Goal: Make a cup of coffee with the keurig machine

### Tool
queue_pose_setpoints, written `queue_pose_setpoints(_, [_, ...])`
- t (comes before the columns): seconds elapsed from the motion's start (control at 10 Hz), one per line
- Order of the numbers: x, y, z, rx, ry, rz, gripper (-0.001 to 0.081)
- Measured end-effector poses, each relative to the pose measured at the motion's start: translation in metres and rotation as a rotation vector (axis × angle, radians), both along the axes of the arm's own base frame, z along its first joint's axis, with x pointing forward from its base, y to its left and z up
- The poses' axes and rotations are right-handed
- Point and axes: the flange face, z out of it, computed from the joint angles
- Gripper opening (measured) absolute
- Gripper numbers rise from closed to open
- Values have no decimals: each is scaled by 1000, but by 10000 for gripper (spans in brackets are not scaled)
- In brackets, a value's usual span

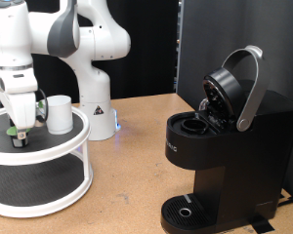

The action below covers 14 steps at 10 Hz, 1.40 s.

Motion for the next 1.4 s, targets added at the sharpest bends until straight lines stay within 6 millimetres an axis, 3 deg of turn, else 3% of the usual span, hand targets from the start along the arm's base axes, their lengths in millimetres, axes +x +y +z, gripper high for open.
queue_pose_setpoints(0.1, [0, 0, 0, 1, 0, -2, 690])
queue_pose_setpoints(0.2, [0, -1, 1, 1, -2, -4, 542])
queue_pose_setpoints(0.3, [1, -1, 1, 2, -3, -7, 492])
queue_pose_setpoints(0.7, [1, -2, 4, 24, 18, -18, 492])
queue_pose_setpoints(0.9, [1, -2, 21, 78, 41, -19, 492])
queue_pose_setpoints(1.4, [0, -1, 85, 99, 14, 5, 483])
